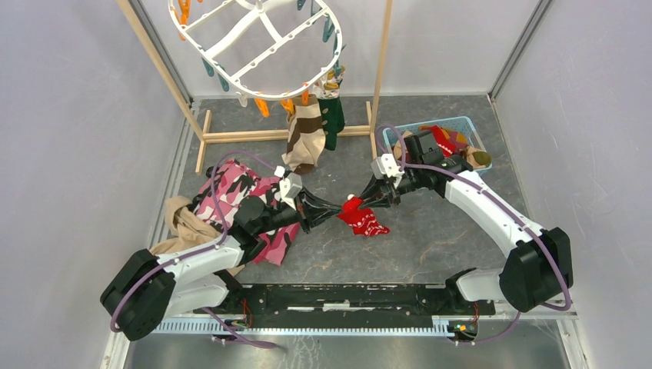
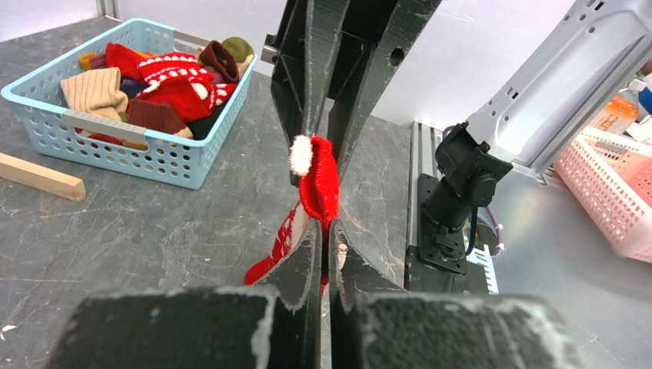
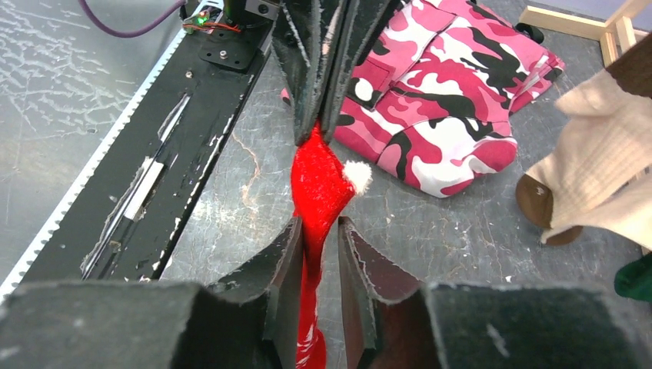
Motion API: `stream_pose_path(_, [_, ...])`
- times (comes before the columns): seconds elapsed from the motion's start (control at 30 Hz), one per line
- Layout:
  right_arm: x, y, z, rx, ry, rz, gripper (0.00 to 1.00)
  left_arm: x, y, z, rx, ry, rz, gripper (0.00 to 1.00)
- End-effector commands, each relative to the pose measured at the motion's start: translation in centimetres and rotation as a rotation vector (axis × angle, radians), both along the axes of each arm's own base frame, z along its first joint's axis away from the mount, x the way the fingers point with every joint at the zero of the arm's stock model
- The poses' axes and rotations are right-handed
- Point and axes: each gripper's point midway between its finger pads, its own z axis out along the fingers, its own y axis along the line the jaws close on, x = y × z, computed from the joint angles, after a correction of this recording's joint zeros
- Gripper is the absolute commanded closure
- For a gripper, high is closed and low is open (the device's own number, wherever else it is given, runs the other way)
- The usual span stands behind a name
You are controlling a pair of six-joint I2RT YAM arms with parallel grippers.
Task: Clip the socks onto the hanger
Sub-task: Pick up the sock from the bin, then adjust the sock on the hanger.
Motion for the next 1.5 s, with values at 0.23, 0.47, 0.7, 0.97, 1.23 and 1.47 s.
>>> stream_pose_path(0.23, [1.1, 1.1, 1.6, 0.015, 0.008, -0.057, 0.74, 0.5, 0.1, 1.9, 0.005, -0.071, 0.020, 0.98])
stream_pose_path(0.47, [1.0, 1.1, 1.6, 0.008, 0.016, -0.059, 0.66, 0.7, 0.2, 2.1, 0.016, -0.074, 0.035, 0.98])
stream_pose_path(0.7, [1.1, 1.6, 1.5, -0.006, 0.019, -0.077, 0.75, 0.9, 0.4, 2.5, 0.015, -0.074, 0.056, 0.98])
stream_pose_path(0.97, [5.2, 1.3, 1.4, -0.027, 0.033, -0.376, 1.00, 1.6, 1.1, 2.7, 0.013, -0.041, 0.116, 0.95])
stream_pose_path(1.23, [6.0, 1.6, 1.1, -0.002, 0.107, -0.445, 1.00, 5.0, 6.1, 1.7, 0.041, 0.157, 0.462, 0.25])
stream_pose_path(1.47, [5.4, 1.7, 1.5, 0.001, 0.097, -0.400, 1.00, 6.9, 11.4, 4.2, 0.044, 0.192, 0.559, 0.00])
